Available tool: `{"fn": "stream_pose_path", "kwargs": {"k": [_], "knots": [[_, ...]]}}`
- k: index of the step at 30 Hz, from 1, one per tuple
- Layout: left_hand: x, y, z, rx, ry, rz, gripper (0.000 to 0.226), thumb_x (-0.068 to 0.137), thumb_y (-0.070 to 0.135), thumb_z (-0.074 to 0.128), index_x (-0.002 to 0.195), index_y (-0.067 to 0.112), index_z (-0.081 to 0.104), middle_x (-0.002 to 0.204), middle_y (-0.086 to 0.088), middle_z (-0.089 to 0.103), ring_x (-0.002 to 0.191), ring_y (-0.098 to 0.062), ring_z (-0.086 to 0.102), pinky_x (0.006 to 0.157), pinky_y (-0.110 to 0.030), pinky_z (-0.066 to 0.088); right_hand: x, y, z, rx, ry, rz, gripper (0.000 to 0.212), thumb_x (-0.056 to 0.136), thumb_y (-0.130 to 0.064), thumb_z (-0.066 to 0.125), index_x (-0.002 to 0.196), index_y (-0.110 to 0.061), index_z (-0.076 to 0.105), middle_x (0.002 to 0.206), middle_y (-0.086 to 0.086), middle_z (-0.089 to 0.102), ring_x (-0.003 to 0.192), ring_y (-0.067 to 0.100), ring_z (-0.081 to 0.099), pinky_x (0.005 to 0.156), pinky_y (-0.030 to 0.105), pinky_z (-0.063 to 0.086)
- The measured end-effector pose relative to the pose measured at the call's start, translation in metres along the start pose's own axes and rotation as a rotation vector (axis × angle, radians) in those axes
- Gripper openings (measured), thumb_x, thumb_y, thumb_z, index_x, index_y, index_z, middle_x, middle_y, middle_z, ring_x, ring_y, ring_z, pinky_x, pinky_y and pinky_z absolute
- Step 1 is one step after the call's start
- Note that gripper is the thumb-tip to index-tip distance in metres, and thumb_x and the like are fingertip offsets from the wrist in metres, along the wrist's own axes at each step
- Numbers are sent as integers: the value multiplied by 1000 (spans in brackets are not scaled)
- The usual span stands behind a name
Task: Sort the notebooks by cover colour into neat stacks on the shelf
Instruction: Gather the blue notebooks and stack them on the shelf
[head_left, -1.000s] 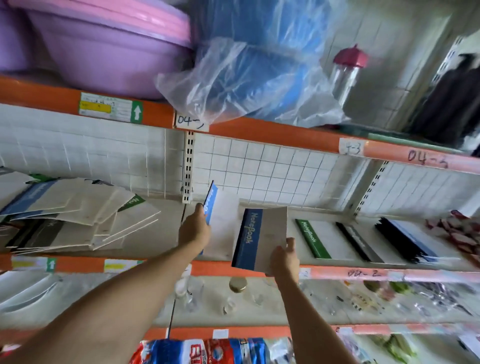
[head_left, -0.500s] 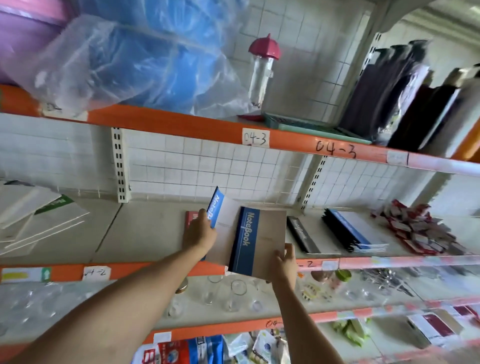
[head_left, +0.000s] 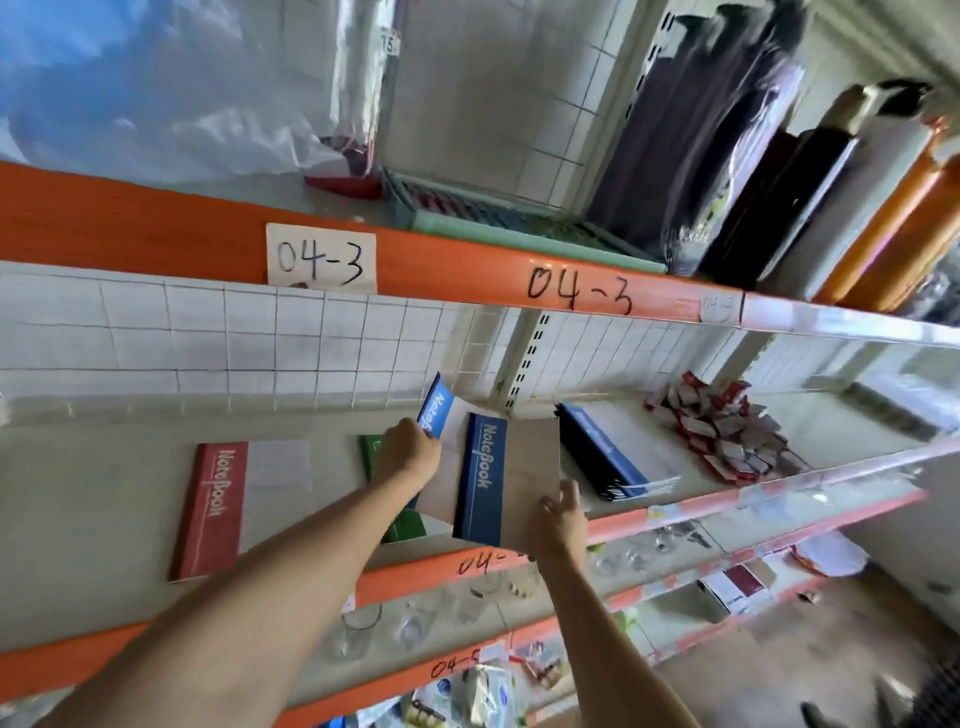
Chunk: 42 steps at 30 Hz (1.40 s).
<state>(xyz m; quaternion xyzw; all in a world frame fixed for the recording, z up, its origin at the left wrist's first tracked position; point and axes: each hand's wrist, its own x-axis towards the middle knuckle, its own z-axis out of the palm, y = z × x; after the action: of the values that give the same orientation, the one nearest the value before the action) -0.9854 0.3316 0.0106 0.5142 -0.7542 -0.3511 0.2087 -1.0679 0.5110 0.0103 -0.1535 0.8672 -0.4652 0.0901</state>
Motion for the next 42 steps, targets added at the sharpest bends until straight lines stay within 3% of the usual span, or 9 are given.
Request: {"fn": "stream_pose_path", "kwargs": {"k": [4,10,14,19,24,28,32,37,42], "knots": [[12,23,35,28,-52,31,31,101,28,47,114,3,59,113,-17,66,96,-34,66,75,-36,53,41,17,-15,-42,37,28,23,85,-4,40,101,-19,49,75,4,58,73,36,61,63,56,56],[27,62,76,18,-64,56,32,101,27,45,116,3,58,115,-18,64,98,-34,64,70,-34,47,94,23,-46,-85,27,66,20,86,-4,41,103,-9,49,80,8,58,74,32,60,53,40,55],[37,89,105,24,-49,38,32,100,28,45,118,5,58,116,-17,64,101,-35,63,80,-38,53,140,34,-65,-186,0,53,14,86,-9,42,99,-11,47,77,7,56,78,35,62,72,48,57],[40,122,141,56,-3,-27,32,100,26,47,117,2,59,116,-18,66,101,-35,65,75,-35,50,202,45,-97,-257,-48,-55,12,86,-7,44,97,-12,44,86,12,56,80,33,55,69,37,45],[44,148,165,98,54,-98,32,99,26,49,120,3,58,117,-17,65,102,-34,65,73,-34,49,263,57,-121,-267,-112,-101,22,77,-7,45,98,-15,50,83,10,64,75,32,63,69,45,58],[42,157,178,117,118,-164,31,98,22,50,120,3,59,119,-17,64,107,-35,63,81,-38,50,294,64,-134,-323,-180,-146,25,80,-10,47,104,-15,51,87,9,64,75,29,61,68,38,57],[35,161,183,126,167,-243,32,98,23,52,122,3,58,121,-16,64,108,-34,63,77,-34,48,310,74,-135,-462,-234,-191,31,84,-14,52,115,-13,54,105,14,66,92,33,63,77,36,52],[31,173,184,87,209,-262,33,101,25,47,123,2,56,124,-18,61,111,-36,61,77,-34,44,316,81,-135,-730,-128,-269,36,89,-20,49,124,-12,57,128,11,52,119,29,50,93,35,45],[30,194,192,-61,201,-206,30,97,25,49,115,2,56,115,-18,65,102,-36,64,79,-37,52,324,82,-138,-750,-193,-245,39,90,-19,47,129,-15,54,134,14,48,123,33,46,100,38,40]]}}
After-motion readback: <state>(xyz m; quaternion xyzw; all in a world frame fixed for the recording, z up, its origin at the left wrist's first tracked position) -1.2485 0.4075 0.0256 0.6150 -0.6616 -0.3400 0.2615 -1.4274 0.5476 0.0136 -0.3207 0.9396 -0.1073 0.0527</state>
